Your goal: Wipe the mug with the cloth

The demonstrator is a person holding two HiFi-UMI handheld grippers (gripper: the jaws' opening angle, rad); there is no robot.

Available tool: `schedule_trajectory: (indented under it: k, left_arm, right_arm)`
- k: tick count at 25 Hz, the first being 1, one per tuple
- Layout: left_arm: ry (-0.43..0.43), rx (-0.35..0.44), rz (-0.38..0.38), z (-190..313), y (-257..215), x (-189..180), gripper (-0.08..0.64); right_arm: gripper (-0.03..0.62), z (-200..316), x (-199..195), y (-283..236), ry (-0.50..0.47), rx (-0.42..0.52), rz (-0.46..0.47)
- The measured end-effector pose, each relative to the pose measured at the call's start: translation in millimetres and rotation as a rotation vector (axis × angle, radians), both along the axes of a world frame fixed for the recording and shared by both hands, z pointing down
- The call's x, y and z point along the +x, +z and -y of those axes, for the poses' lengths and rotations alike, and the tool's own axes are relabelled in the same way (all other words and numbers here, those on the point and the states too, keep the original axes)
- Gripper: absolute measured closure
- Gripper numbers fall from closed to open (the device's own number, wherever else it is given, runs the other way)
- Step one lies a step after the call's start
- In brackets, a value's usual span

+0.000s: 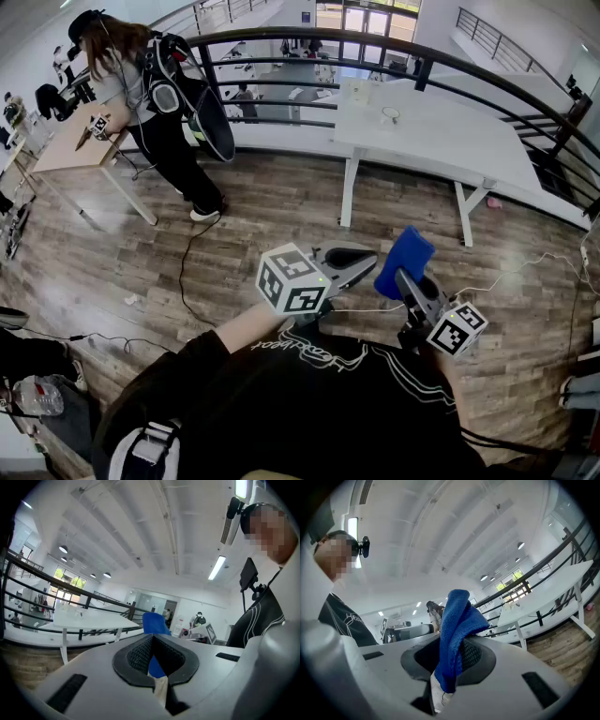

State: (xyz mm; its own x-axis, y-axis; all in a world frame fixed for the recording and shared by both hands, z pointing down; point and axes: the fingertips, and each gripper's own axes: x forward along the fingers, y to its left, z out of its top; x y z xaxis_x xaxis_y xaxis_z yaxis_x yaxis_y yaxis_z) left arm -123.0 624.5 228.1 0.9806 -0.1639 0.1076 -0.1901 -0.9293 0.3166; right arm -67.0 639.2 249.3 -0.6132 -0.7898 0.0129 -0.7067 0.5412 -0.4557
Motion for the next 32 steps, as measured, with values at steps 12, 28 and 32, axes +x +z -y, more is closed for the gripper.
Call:
schedule_trajectory:
  k: [12,28,32]
  left_arm:
    - [-0.022,-0.006,0.003,-17,1,7,0.552]
    - [0.000,0.011,-0.022,109,31,43,0.552]
    - [-0.006,-0.029,-0.007,202,54,58,0.552]
  right_arm:
    - [0.528,-15,15,-4,0.003,0.001,0.063]
    - [0.528,108,52,30,0.016,-0.018,0.143]
    - [0.528,194,74,52,0.060,-0.059,0.185]
